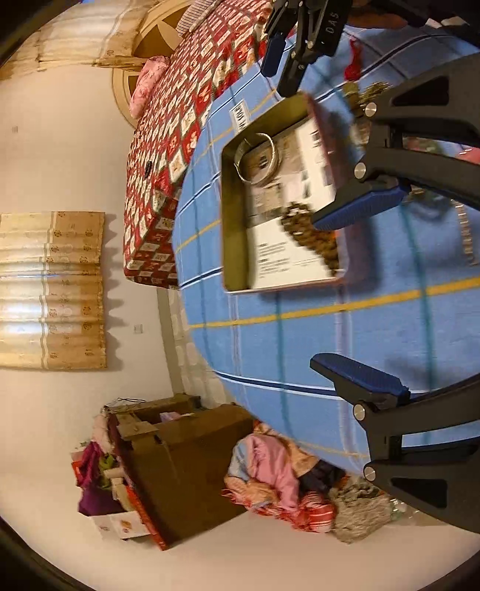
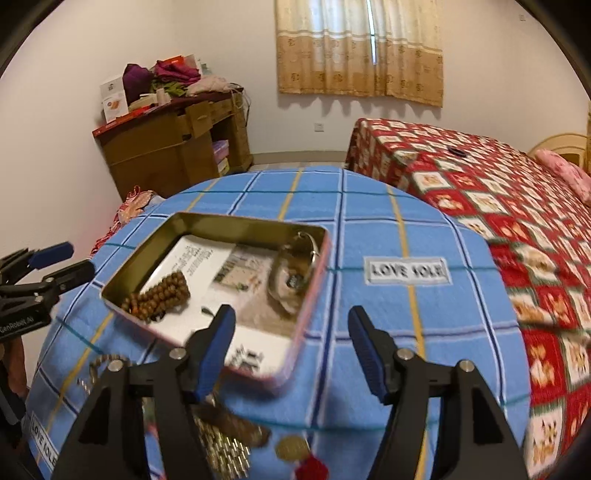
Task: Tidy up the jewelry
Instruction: 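Grasp the grey bead bracelet with the left gripper while the right gripper grasps the red tassel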
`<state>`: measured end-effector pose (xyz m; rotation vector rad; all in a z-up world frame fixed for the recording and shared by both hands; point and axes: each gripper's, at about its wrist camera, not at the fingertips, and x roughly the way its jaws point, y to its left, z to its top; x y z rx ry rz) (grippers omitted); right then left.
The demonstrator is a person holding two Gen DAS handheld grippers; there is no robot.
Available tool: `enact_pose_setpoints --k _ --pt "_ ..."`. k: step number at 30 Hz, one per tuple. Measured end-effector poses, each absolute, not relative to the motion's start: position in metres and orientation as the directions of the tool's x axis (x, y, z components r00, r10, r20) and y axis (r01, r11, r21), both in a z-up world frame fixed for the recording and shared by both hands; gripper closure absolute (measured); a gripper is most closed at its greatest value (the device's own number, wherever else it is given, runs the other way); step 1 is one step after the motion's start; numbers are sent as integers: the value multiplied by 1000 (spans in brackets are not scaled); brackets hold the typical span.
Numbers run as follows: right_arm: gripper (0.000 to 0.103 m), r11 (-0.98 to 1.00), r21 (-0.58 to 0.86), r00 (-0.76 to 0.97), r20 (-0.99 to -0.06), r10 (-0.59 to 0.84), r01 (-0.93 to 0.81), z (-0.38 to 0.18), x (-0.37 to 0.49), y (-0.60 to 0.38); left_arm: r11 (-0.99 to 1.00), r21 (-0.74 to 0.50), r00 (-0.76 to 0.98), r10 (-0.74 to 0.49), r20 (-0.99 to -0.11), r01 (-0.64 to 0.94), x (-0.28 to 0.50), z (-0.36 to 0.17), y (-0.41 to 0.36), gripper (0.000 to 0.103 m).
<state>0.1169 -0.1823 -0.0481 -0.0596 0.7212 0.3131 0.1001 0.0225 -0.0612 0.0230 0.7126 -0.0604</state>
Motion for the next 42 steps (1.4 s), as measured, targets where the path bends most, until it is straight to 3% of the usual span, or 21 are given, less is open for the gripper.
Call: enact_pose_setpoints --k 6,20,22,24,29,34,42 --pt "28 963 81 704 -667 243 -256 -57 93 -200 995 -42 740 -99 -666 95 78 -71 14 34" --pt "24 979 88 710 -677 194 -185 -78 76 -218 985 -15 689 -132 -712 174 78 -96 -19 34" --pt "24 978 90 707 -679 197 -187 -80 76 -217 982 -25 679 -147 -720 185 79 -100 -20 49" --pt "24 978 86 706 -681 196 -188 -82 75 -216 976 -48 651 -179 -737 213 80 -104 -20 86" --pt "24 982 81 710 -680 180 -172 -85 72 -219 970 -77 666 -215 -714 231 72 -95 -20 95" --pt "24 987 64 714 -683 152 -148 -86 70 -224 969 -102 697 -234 -677 227 65 -79 -12 96" --pt "35 978 34 704 -690 171 -205 -89 60 -216 974 -121 731 -223 -644 191 58 -67 5 96"
